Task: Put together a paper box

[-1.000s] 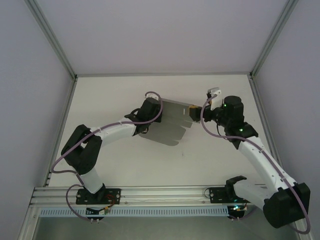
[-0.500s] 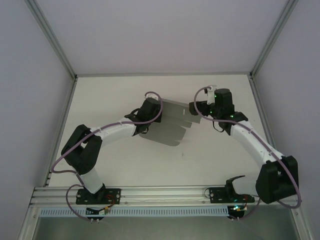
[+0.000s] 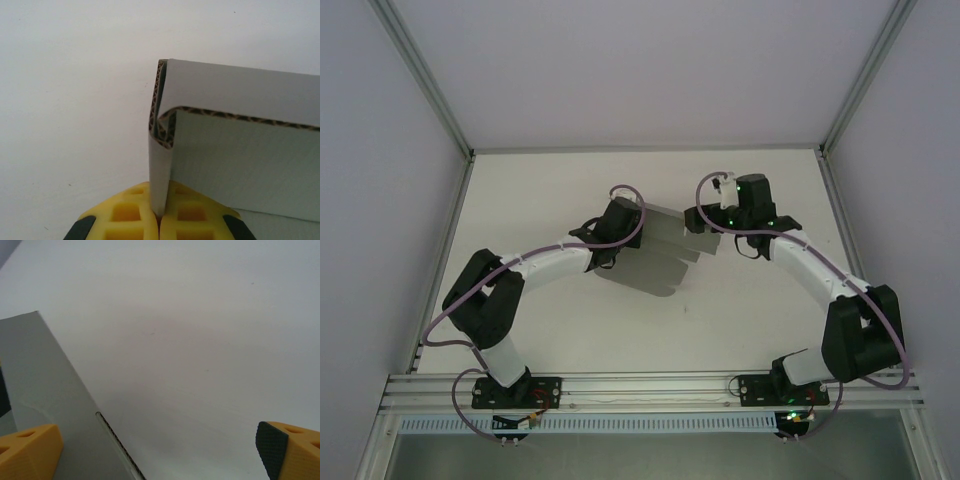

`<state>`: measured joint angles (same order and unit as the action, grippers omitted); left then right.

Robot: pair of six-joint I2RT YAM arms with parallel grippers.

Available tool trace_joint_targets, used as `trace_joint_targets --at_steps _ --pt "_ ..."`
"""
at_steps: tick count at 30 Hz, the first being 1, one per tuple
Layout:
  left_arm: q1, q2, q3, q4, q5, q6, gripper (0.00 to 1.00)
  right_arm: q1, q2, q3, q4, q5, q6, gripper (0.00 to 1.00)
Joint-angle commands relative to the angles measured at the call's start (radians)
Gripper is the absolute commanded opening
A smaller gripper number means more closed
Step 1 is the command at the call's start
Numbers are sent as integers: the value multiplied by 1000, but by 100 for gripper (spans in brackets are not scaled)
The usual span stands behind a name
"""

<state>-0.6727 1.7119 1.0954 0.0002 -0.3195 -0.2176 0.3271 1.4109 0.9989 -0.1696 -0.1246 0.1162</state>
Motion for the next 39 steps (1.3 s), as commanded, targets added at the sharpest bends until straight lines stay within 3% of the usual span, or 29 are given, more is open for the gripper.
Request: trace_joint_targets --at_steps 1,7,12,23,32,39 --pt "3 -38 -8 53 -23 1 0 -5 -47 16 -70 157 -17 100" --pt "4 -49 -26 41 -49 9 0 -53 -74 25 -154 200 -9 100" --pt "4 -45 -18 44 -30 6 0 -53 -75 0 -148 51 -37 100" --pt "3 -44 -4 48 13 12 0 -50 -11 12 -104 -124 -112 100" --pt "-4 -39 21 50 63 10 0 -19 30 -7 47 -213 -21 100" --pt "-20 -38 17 63 58 -9 0 15 69 -10 187 -85 96 100"
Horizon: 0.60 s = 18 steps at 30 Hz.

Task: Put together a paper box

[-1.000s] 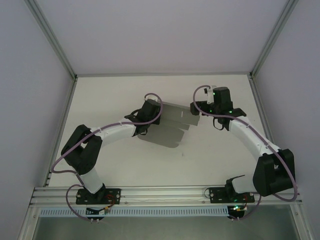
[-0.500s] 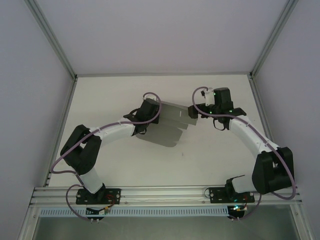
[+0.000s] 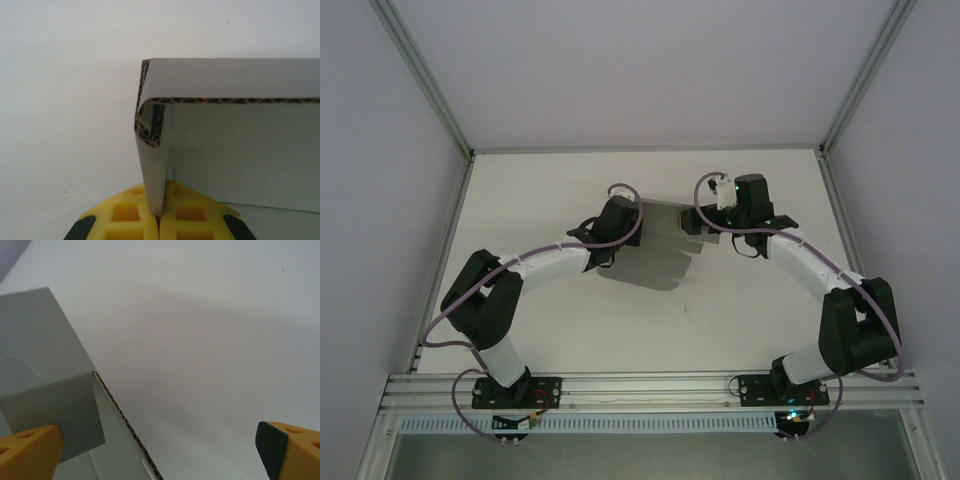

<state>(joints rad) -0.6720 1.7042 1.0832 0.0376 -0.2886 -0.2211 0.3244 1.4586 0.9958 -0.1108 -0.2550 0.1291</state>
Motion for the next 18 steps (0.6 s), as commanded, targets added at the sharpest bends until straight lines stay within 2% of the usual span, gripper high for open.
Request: trace_joint_targets --at_steps 1,9,15,18 --pt "-23 -29 31 27 26 -9 0 23 25 -14 158 71 104 100" --pt "-45 -29 45 39 25 -50 0 108 39 -112 443 353 223 100" --pt "-50 -27 56 26 0 -83 0 154 21 -143 496 594 299 100" --pt "-49 -27 60 16 -7 -102 0 164 2 -160 493 645 319 100"
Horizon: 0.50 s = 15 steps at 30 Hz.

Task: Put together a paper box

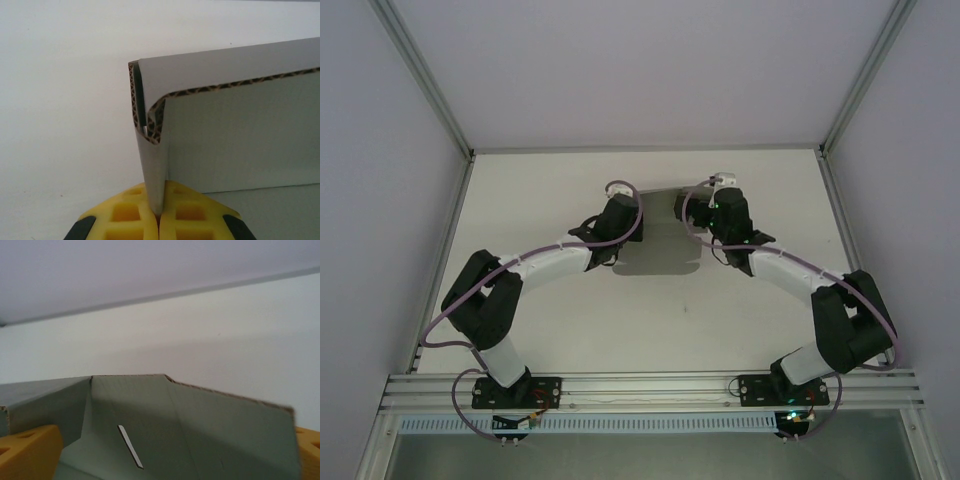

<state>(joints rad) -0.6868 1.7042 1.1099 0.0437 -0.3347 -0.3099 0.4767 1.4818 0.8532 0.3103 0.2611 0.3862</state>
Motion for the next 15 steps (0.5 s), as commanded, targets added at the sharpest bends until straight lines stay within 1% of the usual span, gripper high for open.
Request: trace_joint_targets --at_steps 1,3,6,8,11,15 --pt "-35 -29 35 6 39 -16 0 11 -28 -24 69 129 53 100" --pt "-33 -33 36 -1 25 -17 0 10 -52 -27 34 110 13 100" --pt "-29 -40 32 -8 -2 -9 0 10 -107 -8 -120 77 -39 100" --pt "-25 -46 29 -13 -15 -8 0 6 -153 0 -248 97 -35 100" --pt "-18 -57 21 -11 -29 -6 0 -22 -241 -37 -371 84 -2 100" --pt "-11 -73 16 -10 -45 12 0 -86 -367 -99 -486 15 24 100"
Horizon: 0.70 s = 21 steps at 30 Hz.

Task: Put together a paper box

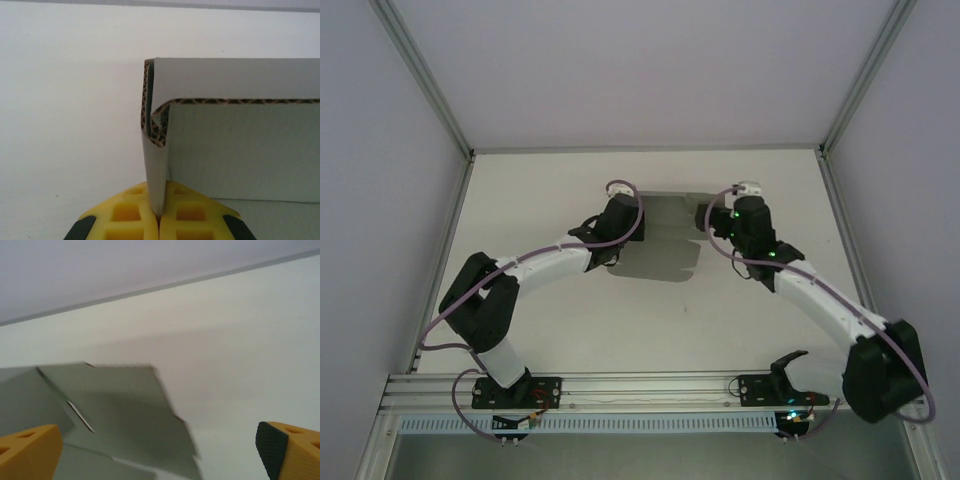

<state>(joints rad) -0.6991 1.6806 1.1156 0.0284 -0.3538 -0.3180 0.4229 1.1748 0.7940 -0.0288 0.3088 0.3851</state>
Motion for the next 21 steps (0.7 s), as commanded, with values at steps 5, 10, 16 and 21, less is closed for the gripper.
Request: trace_joint_targets --at_steps 5,10,16,21 --pt "5 -57 10 15 -12 37 0 -106 -107 -77 -246 -98 22 100" --pt "7 -56 14 13 -2 43 0 -124 -56 -92 -227 -169 31 100" --pt "7 -59 17 6 5 46 0 -125 7 -64 -162 -220 27 100" --pt "7 -63 14 15 17 47 0 -126 49 -42 -133 -243 25 100"
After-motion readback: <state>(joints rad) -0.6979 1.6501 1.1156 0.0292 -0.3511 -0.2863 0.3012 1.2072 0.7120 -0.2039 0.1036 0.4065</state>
